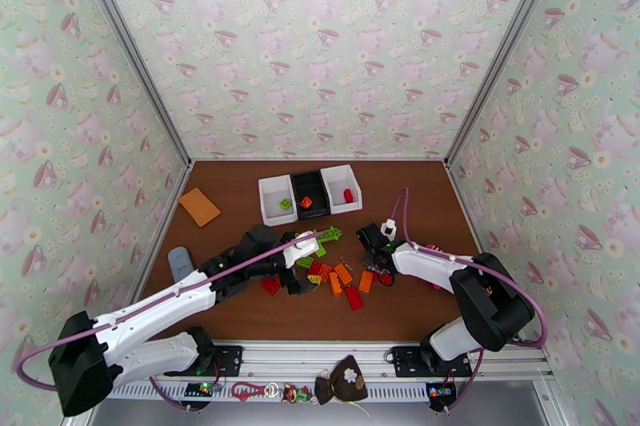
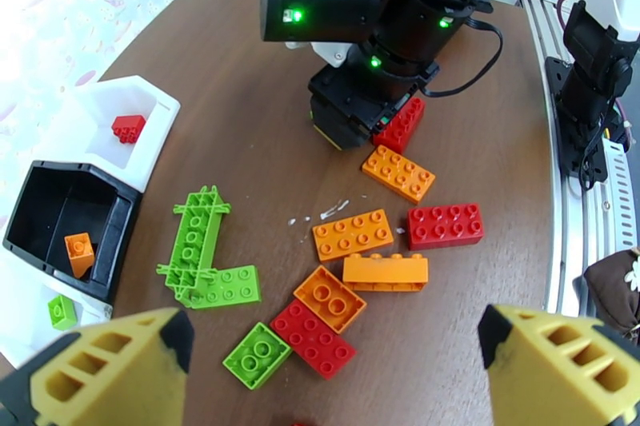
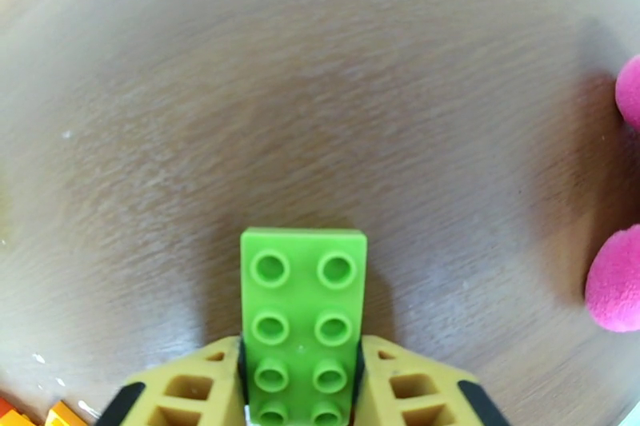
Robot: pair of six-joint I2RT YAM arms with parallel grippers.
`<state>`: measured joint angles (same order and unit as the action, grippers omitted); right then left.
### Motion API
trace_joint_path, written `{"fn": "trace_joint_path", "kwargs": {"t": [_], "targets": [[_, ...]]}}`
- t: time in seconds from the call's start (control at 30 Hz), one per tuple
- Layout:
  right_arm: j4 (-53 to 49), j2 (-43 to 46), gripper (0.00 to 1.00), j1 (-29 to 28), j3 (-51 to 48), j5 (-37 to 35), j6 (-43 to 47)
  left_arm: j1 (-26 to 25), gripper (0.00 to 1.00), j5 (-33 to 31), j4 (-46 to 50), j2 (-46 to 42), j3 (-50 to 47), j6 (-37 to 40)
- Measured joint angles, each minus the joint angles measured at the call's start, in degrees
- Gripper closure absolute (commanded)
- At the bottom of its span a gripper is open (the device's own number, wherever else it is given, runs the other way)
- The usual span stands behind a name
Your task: Sort the legos into containers by color
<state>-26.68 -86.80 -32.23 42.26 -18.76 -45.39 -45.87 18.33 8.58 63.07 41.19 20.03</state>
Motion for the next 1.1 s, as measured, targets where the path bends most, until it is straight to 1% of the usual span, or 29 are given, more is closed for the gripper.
{"fn": "trace_joint_path", "kwargs": {"t": [0.13, 0.23, 0.37, 0.53, 0.63, 0.77, 1.1], "targets": [[0.3, 2.8, 0.63, -0.5, 0.6, 0.6, 3.7, 0.0, 0.0, -1.1, 0.3, -1.3, -0.5, -0.8], [0.7, 3.0, 0.63, -1.6, 3.0, 1.7, 6.9, 0.2, 0.0, -1.8, 1.5, -3.0, -0.5, -2.1], [2.4, 2.4, 0.63, -3.6, 8.8, 3.5, 11.7, 1.3, 0.0, -4.3, 3.7, -6.5, -0.5, -4.6], [7.8, -0.7, 0.63, -5.9, 15.3, 7.1, 18.1, 3.8, 0.0, -8.0, 6.7, -11.6, -0.6, -8.4], [10.8, -4.0, 0.63, -6.8, 18.9, 10.0, 21.5, 4.6, 0.0, -9.4, 8.3, -14.5, -1.2, -10.1], [14.7, -10.5, 0.63, -7.9, 24.9, 13.0, 25.9, 4.7, 0.0, -10.8, 10.4, -17.7, -2.9, -11.5], [19.4, -25.3, 0.64, -9.1, 40.9, 18.7, 32.7, 5.3, 0.0, -13.1, 14.5, -20.9, -3.5, -13.1]]}}
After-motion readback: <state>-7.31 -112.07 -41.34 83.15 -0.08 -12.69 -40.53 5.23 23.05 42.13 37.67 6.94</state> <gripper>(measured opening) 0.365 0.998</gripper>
